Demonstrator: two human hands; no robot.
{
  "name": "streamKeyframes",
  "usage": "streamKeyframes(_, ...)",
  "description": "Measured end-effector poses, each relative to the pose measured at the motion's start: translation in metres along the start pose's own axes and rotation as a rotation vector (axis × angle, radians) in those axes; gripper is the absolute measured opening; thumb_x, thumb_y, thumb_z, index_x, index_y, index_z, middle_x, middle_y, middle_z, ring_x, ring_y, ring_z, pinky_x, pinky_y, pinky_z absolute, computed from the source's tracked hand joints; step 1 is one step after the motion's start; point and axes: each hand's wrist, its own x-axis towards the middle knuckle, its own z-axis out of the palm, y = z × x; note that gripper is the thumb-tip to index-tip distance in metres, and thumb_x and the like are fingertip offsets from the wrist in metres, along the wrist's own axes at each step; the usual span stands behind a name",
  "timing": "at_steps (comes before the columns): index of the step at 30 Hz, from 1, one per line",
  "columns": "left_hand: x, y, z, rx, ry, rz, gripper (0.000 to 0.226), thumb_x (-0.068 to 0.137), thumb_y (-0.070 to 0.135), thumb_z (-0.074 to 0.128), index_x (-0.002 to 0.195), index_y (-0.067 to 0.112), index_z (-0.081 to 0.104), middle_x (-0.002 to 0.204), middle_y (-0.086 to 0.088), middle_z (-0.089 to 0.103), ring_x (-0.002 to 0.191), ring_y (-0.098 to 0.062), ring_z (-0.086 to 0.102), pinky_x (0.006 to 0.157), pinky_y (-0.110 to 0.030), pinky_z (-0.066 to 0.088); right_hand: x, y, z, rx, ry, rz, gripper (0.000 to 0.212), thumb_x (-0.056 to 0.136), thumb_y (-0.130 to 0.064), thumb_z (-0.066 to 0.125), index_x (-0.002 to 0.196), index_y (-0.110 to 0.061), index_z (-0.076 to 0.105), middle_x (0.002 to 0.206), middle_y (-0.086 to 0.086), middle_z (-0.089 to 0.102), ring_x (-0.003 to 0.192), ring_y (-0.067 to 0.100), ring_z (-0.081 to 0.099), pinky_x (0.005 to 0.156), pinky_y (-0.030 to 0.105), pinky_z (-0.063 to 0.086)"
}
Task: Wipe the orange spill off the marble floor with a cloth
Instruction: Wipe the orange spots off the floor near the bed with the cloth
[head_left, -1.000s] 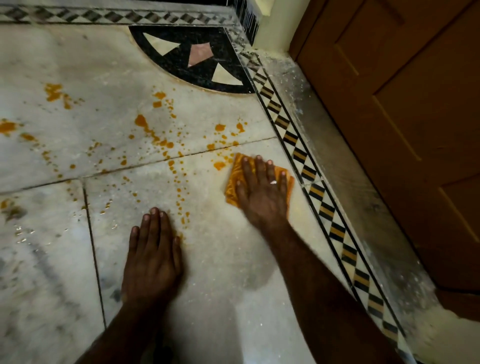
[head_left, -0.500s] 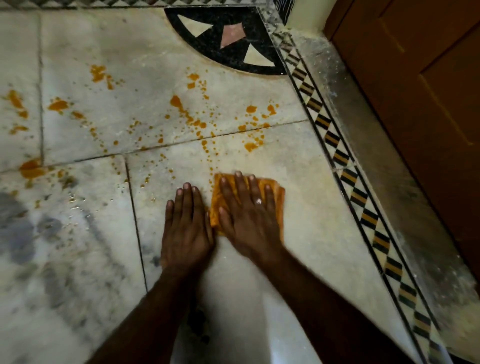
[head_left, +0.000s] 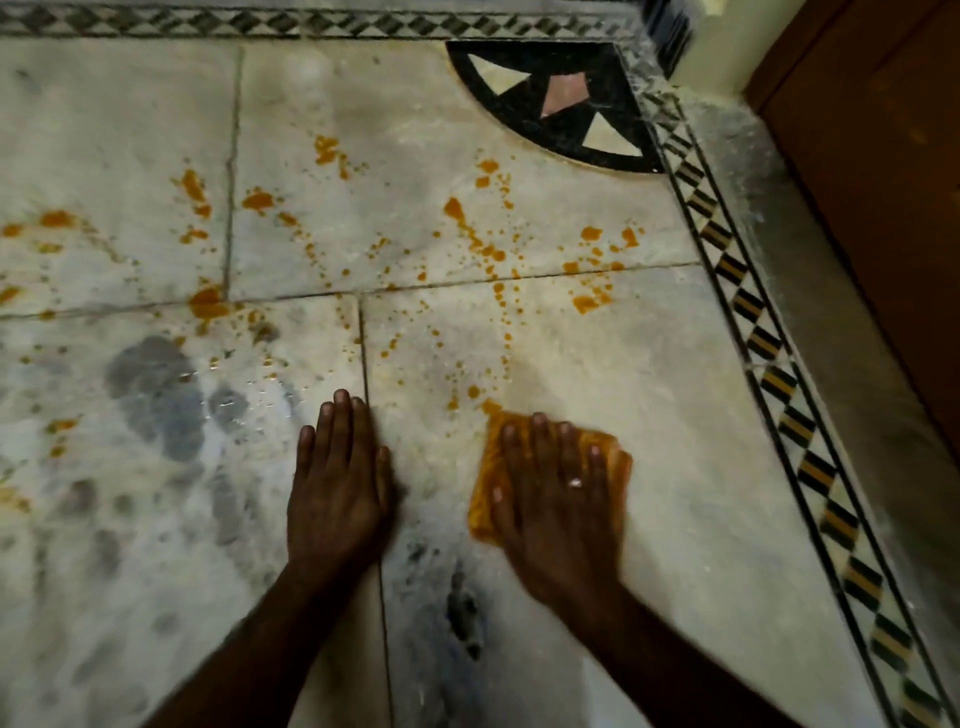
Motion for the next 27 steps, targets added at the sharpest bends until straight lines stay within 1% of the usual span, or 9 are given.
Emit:
streamKeyframes(3,-0.003,-0.001,-0.001,-0.010,0.017,0.031,0.060,0.104,0.031,0.030,0.155,0.000,0.027,0.164,-0.017,0.022,0.153,-0.028,0.019,0.127,-0.041,0.006,0.034,-0.032,0.001,0.050,0.007,-0.180,0.065,0.102,-0.049,0.036,0.162,-0.026,0.024,0.169,0.007,0.025,0.156,0.032,0.020,0.123,0.060,0.017)
streamKeyframes(6,-0.002,-0.001,-0.001,-0.024,0.014,0.035,0.060,0.104,0.030,0.030,0.155,0.000,0.028,0.164,-0.017,0.024,0.153,-0.028,0.020,0.126,-0.044,0.011,0.087,-0.037,0.004,0.054,0.019,-0.245,0.062,0.104,-0.050,0.034,0.162,-0.027,0.026,0.168,0.006,0.027,0.155,0.032,0.023,0.124,0.058,0.014)
streamKeyframes(8,-0.002,-0.001,-0.002,-0.022,0.019,0.041,0.059,0.104,0.029,0.030,0.154,-0.001,0.030,0.163,-0.018,0.025,0.153,-0.029,0.022,0.126,-0.044,0.011,0.117,-0.025,0.004,0.035,0.027,-0.209,0.061,0.104,-0.049,0.033,0.161,-0.026,0.029,0.167,0.008,0.030,0.154,0.032,0.028,0.123,0.059,0.016)
streamKeyframes(11,-0.002,-0.002,-0.003,-0.021,0.013,0.041,0.059,0.103,0.030,0.028,0.154,-0.001,0.030,0.163,-0.018,0.024,0.153,-0.029,0.022,0.126,-0.043,0.010,0.130,0.009,0.003,-0.007,-0.006,-0.051,0.063,0.103,-0.050,0.027,0.161,-0.025,0.028,0.167,0.008,0.029,0.153,0.032,0.029,0.124,0.058,0.017)
streamKeyframes(14,-0.002,0.001,-0.004,-0.023,-0.002,0.028,0.060,0.104,0.032,0.026,0.155,0.000,0.028,0.164,-0.017,0.023,0.153,-0.028,0.020,0.126,-0.043,0.009,0.097,0.037,0.001,-0.033,-0.020,0.120,0.065,0.103,-0.050,0.023,0.163,-0.024,0.022,0.169,0.008,0.024,0.153,0.033,0.028,0.123,0.059,0.019)
streamKeyframes(16,-0.001,0.001,-0.003,-0.027,-0.015,0.019,0.061,0.104,0.032,0.025,0.156,0.001,0.026,0.164,-0.016,0.021,0.153,-0.027,0.019,0.126,-0.042,0.008,0.057,0.034,-0.001,-0.041,-0.024,0.147,0.064,0.104,-0.047,0.025,0.163,-0.020,0.022,0.168,0.012,0.024,0.152,0.037,0.029,0.121,0.061,0.022)
streamKeyframes(20,-0.003,0.003,-0.002,-0.050,-0.002,0.031,0.060,0.104,0.032,0.025,0.155,0.001,0.026,0.164,-0.017,0.022,0.154,-0.028,0.019,0.126,-0.044,0.011,0.002,-0.023,-0.004,-0.013,-0.079,-0.079,0.063,0.106,-0.044,0.030,0.162,-0.017,0.022,0.169,0.014,0.021,0.154,0.039,0.023,0.121,0.062,0.023)
streamKeyframes(23,-0.003,0.000,-0.001,-0.063,0.043,0.022,0.058,0.104,0.028,0.033,0.154,-0.002,0.029,0.163,-0.020,0.025,0.153,-0.032,0.022,0.125,-0.049,0.019,0.042,-0.051,-0.007,0.033,-0.141,-0.287,0.065,0.105,-0.049,0.030,0.163,-0.024,0.019,0.171,0.007,0.016,0.157,0.032,0.014,0.123,0.059,0.019)
streamKeyframes(27,-0.001,-0.001,-0.001,-0.098,0.009,-0.045,0.059,0.103,0.027,0.036,0.154,-0.001,0.029,0.163,-0.020,0.025,0.153,-0.032,0.022,0.125,-0.048,0.016,0.115,-0.048,-0.021,0.020,-0.312,-0.287,0.065,0.105,-0.054,0.021,0.164,-0.029,0.009,0.172,0.001,0.007,0.159,0.028,0.007,0.125,0.056,0.011)
